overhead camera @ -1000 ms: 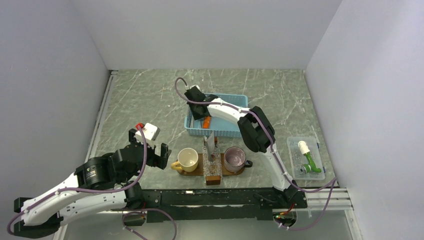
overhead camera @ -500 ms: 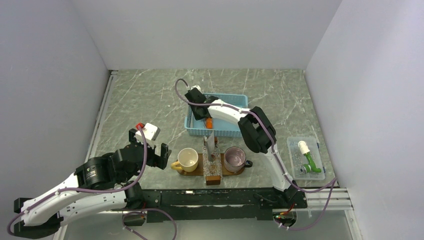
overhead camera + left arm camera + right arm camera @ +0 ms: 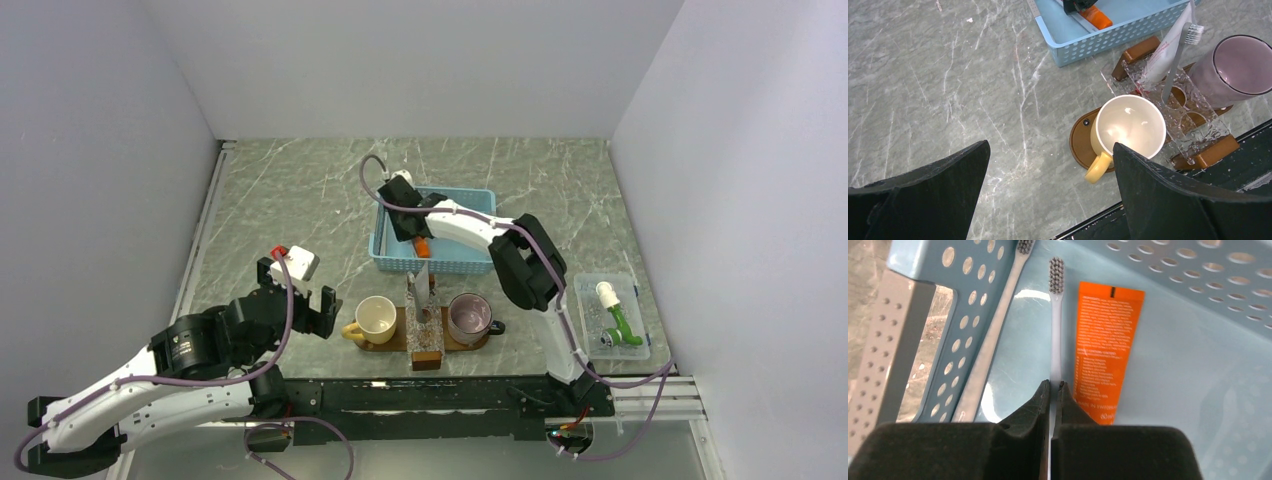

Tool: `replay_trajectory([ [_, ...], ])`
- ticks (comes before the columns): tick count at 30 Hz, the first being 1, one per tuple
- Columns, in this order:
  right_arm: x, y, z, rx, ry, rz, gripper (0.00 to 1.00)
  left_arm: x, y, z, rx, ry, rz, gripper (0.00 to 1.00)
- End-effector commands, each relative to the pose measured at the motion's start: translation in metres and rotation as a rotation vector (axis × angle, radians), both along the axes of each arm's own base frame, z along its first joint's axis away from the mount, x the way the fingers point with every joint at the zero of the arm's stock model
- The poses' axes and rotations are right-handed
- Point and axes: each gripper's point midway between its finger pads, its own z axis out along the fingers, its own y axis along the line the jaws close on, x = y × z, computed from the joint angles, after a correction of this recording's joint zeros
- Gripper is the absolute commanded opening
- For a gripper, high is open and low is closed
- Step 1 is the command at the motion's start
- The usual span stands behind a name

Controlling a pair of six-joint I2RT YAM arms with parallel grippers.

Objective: Prepare toiletry sets of a toothbrush and toothpaste on the tray

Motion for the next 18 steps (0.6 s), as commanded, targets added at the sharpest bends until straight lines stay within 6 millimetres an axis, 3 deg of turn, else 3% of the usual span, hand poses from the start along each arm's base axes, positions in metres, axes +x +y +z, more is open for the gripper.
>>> replay_trajectory([
  [1, 0.013, -0.004, 0.063, 0.098, -0.125, -0.067, 0.0, 0.002, -0.002, 0.01, -0.044, -0.025, 0.0, 0.99],
  [12, 0.009, -0.007, 0.141, 0.282, -0.29, -0.077, 0.0, 0.001, 0.0, 0.011, -0.057, -0.028, 0.004, 0.99],
  [18, 0.002, -0.009, 0.201, 0.425, -0.419, -0.057, 0.0, 0.0, 0.0, 0.012, -0.068, -0.028, -0.001, 0.99],
])
